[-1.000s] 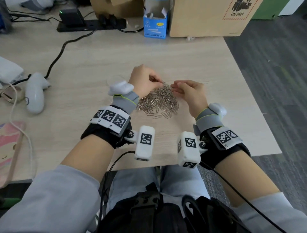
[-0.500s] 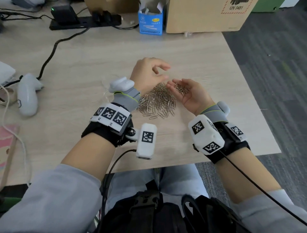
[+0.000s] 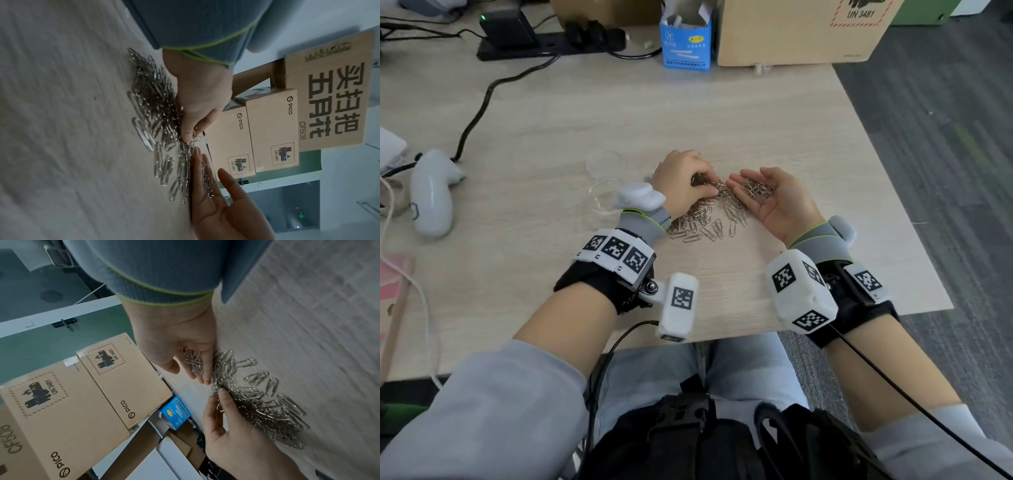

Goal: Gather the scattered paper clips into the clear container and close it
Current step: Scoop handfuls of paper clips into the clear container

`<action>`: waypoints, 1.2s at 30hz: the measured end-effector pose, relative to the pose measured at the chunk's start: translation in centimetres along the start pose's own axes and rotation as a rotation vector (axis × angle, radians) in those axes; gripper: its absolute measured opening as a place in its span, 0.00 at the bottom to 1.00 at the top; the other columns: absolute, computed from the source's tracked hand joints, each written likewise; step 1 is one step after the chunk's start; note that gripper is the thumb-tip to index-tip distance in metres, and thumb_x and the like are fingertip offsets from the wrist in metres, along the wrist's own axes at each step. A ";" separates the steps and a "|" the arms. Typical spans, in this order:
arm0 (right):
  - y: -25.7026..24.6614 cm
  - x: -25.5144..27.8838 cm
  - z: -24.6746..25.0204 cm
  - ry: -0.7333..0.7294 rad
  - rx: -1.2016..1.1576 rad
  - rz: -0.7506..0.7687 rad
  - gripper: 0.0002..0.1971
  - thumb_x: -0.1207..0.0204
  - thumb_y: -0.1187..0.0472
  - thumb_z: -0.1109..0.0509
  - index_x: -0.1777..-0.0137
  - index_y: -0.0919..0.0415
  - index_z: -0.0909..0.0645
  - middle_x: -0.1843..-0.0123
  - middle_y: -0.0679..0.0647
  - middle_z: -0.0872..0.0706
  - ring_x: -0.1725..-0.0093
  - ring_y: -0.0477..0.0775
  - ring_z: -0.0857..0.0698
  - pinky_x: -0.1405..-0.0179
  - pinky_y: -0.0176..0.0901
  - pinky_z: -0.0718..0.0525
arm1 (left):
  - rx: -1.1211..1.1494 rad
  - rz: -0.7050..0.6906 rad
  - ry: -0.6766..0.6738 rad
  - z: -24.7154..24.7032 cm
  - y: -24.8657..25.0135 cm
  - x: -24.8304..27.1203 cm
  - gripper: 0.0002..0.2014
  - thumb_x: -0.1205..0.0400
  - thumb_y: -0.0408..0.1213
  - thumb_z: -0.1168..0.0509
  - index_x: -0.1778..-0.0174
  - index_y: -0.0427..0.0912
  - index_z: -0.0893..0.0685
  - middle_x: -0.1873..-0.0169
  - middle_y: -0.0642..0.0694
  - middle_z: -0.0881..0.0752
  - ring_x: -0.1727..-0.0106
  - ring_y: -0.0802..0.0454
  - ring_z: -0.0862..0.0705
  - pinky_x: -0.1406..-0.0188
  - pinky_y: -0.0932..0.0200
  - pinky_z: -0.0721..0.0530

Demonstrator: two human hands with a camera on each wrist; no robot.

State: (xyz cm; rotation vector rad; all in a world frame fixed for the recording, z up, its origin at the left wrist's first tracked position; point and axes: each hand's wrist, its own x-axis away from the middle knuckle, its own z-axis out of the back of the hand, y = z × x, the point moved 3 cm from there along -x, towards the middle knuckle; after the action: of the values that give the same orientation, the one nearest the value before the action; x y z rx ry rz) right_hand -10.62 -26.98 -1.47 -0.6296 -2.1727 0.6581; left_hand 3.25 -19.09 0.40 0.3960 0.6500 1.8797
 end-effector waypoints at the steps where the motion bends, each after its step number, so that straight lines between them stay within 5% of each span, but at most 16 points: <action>1: 0.0 0.1 -0.1 0.000 0.001 0.002 0.13 0.18 0.64 0.44 0.53 0.73 0.22 0.52 0.68 0.15 0.53 0.61 0.12 0.51 0.41 0.12 | 0.029 0.010 0.023 0.2 0.0 0.0 0.08 0.30 0.39 0.26 0.56 0.43 0.11 0.53 0.40 0.13 0.50 0.43 0.19 0.47 0.50 0.23; 8: -0.1 0.3 -0.8 -0.004 -0.034 0.001 0.12 0.18 0.66 0.44 0.50 0.76 0.23 0.52 0.70 0.16 0.52 0.64 0.14 0.49 0.45 0.13 | 0.156 -0.010 0.066 2.0 0.6 -0.9 0.08 0.32 0.35 0.24 0.59 0.40 0.10 0.61 0.39 0.10 0.64 0.52 0.19 0.57 0.60 0.20; 11: -0.1 0.2 -1.3 -0.023 -0.098 0.018 0.09 0.19 0.68 0.43 0.43 0.72 0.28 0.51 0.67 0.17 0.54 0.69 0.15 0.52 0.51 0.11 | 0.248 -0.051 0.058 2.4 1.6 -1.3 0.06 0.33 0.34 0.24 0.61 0.45 0.10 0.65 0.40 0.10 0.71 0.66 0.19 0.62 0.69 0.19; 14: 0.0 0.1 -2.0 -0.063 -0.130 -0.007 0.06 0.18 0.68 0.44 0.50 0.69 0.27 0.54 0.63 0.18 0.55 0.67 0.16 0.56 0.53 0.10 | 0.317 -0.076 -0.007 2.0 3.1 -1.8 0.08 0.33 0.32 0.24 0.62 0.47 0.11 0.65 0.39 0.10 0.71 0.66 0.18 0.63 0.69 0.19; 16: 0.0 0.1 -2.5 -0.104 -0.099 -0.036 0.11 0.17 0.67 0.47 0.52 0.70 0.23 0.58 0.61 0.13 0.58 0.60 0.13 0.60 0.49 0.09 | 0.324 -0.086 -0.084 1.5 3.9 -1.9 0.07 0.32 0.31 0.24 0.59 0.42 0.10 0.69 0.47 0.10 0.68 0.61 0.17 0.60 0.64 0.17; 19: -0.2 0.4 -2.8 -0.118 -0.054 -0.061 0.16 0.17 0.66 0.50 0.57 0.65 0.22 0.69 0.55 0.11 0.68 0.49 0.11 0.65 0.42 0.11 | 0.299 -0.110 -0.185 1.1 4.9 -2.0 0.11 0.33 0.28 0.25 0.57 0.43 0.10 0.77 0.63 0.14 0.69 0.66 0.18 0.61 0.73 0.19; 22: -0.8 0.5 -2.1 -0.072 -0.106 -0.021 0.11 0.17 0.67 0.46 0.55 0.69 0.23 0.57 0.60 0.15 0.57 0.56 0.13 0.61 0.46 0.10 | 0.315 -0.159 -0.057 1.7 5.2 -1.8 0.11 0.32 0.28 0.28 0.56 0.42 0.10 0.67 0.51 0.13 0.63 0.60 0.15 0.60 0.74 0.20; 25: -1.1 1.0 -1.0 -0.039 -0.250 -0.029 0.13 0.18 0.68 0.44 0.55 0.76 0.22 0.61 0.70 0.13 0.65 0.67 0.10 0.59 0.50 0.10 | 0.222 -0.118 0.087 2.0 3.6 -1.8 0.11 0.31 0.33 0.31 0.54 0.46 0.11 0.56 0.49 0.11 0.57 0.52 0.17 0.62 0.73 0.24; 28: -1.5 1.5 0.1 -0.018 -0.257 -0.011 0.14 0.17 0.68 0.45 0.56 0.76 0.22 0.68 0.70 0.11 0.70 0.65 0.10 0.58 0.48 0.11 | 0.021 -0.066 -0.087 0.3 2.6 -1.5 0.21 0.38 0.56 0.29 0.50 0.55 0.14 0.49 0.50 0.13 0.44 0.48 0.22 0.43 0.58 0.26; 30: -1.5 1.8 0.7 -0.012 -0.263 -0.013 0.14 0.17 0.67 0.46 0.56 0.76 0.22 0.69 0.69 0.11 0.70 0.64 0.10 0.58 0.46 0.11 | -0.169 -0.056 -0.197 -1.0 2.9 -0.7 0.29 0.43 0.65 0.29 0.47 0.58 0.16 0.44 0.51 0.17 0.35 0.44 0.29 0.41 0.52 0.35; 33: -1.3 1.9 0.9 -0.024 -0.285 -0.025 0.14 0.17 0.68 0.47 0.55 0.76 0.23 0.68 0.71 0.11 0.70 0.65 0.10 0.60 0.46 0.11 | -0.245 -0.084 -0.223 -2.0 3.4 0.1 0.32 0.45 0.66 0.29 0.47 0.54 0.17 0.40 0.50 0.22 0.34 0.44 0.32 0.40 0.48 0.37; 36: -0.9 2.1 0.6 -0.041 -0.319 -0.032 0.14 0.17 0.69 0.48 0.54 0.78 0.24 0.68 0.73 0.12 0.70 0.68 0.10 0.59 0.48 0.11 | -0.171 -0.055 -0.171 -1.3 2.8 0.4 0.20 0.38 0.58 0.26 0.53 0.53 0.15 0.43 0.48 0.20 0.36 0.44 0.30 0.39 0.49 0.35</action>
State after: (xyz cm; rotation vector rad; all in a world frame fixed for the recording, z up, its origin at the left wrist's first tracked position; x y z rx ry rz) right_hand -12.50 -26.50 -0.18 -0.7486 -2.3427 0.3110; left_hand 0.28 -19.86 1.00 0.4182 0.3786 1.8098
